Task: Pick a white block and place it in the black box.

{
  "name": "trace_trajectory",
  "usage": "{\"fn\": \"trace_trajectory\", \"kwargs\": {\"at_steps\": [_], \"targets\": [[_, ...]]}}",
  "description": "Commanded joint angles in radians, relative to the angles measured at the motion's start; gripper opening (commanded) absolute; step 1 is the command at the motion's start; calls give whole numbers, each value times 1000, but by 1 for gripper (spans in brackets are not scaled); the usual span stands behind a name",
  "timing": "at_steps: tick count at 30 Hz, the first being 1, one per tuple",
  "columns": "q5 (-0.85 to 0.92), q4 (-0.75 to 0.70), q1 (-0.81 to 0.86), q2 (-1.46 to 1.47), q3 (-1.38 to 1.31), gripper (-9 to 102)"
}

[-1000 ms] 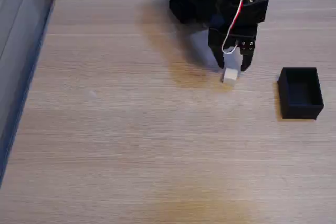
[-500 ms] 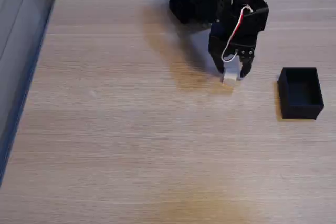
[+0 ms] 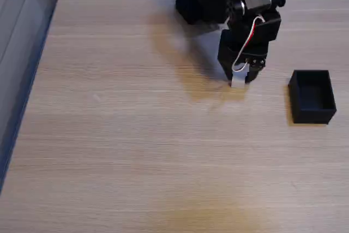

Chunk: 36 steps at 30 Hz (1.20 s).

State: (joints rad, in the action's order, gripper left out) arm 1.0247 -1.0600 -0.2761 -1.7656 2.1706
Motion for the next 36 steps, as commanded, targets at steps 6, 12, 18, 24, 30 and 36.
{"fn": "trace_trajectory", "kwargs": {"at_steps": [6,12,18,24,30,36], "targets": [[94,-17,21,-94,-15,0],[193,-43,-3,-256,6,0],[242,-67,-81,-364,-17,0],[293,-51,-164,-399,-69,0],[313,-55,-247,-330,-238,0],[325,-71,-304,-172,-442,0]]}}
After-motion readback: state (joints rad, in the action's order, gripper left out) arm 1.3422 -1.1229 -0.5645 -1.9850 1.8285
